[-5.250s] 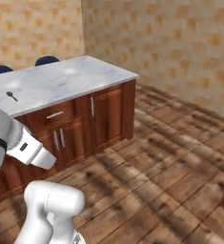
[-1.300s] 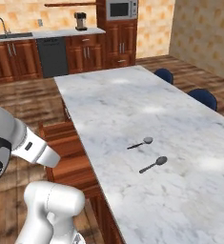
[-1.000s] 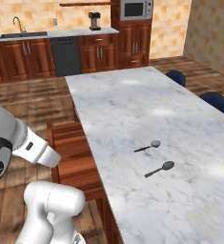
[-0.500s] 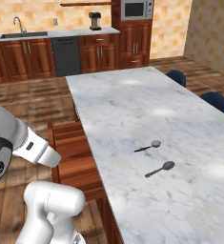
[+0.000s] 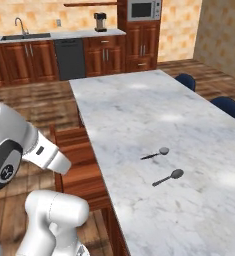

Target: Organize the utensils by type. Pick up the wooden spoons from the counter and place them in the open cabinet. Then pick up the metallic utensils from the counter and place them in the open drawer.

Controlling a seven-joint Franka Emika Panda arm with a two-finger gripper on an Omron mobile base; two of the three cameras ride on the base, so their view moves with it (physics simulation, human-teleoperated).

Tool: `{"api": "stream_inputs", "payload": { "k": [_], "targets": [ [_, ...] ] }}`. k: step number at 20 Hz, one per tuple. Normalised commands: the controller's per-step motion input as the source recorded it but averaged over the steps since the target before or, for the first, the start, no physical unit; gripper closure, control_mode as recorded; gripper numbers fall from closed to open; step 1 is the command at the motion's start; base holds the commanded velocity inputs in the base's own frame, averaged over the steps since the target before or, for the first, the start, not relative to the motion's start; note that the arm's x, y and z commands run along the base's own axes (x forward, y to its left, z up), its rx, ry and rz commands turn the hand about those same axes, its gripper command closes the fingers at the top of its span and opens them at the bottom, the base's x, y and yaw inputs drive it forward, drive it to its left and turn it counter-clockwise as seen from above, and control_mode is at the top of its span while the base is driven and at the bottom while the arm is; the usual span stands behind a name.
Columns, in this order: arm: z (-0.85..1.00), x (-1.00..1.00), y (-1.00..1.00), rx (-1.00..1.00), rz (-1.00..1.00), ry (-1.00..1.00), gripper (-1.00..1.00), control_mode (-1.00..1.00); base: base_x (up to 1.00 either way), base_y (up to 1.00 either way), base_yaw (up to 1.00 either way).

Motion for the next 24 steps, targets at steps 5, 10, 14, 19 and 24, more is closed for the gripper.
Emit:
{"api": "stream_inputs", "payload": {
  "k": [5, 10, 14, 19, 24],
  "targets": [
    [-0.03, 0.49, -0.55, 0.0, -0.2, 0.13, -1.0, -1.0, 0.0, 0.0, 0.0],
    [-0.13, 0.49, -0.72, 0.0, -0.18, 0.18, -1.0, -1.0, 0.0, 0.0, 0.0],
    [-0.3, 0.32, -0.84, 0.03, -0.12, 0.2, -1.0, -1.0, 0.0, 0.0, 0.0],
    [-0.37, 0.2, -0.82, 0.06, -0.02, 0.15, -1.0, -1.0, 0.0, 0.0, 0.0],
    [-0.5, 0.25, -0.76, 0.09, -0.08, 0.09, -1.0, -1.0, 0.0, 0.0, 0.0]
  ]
}}
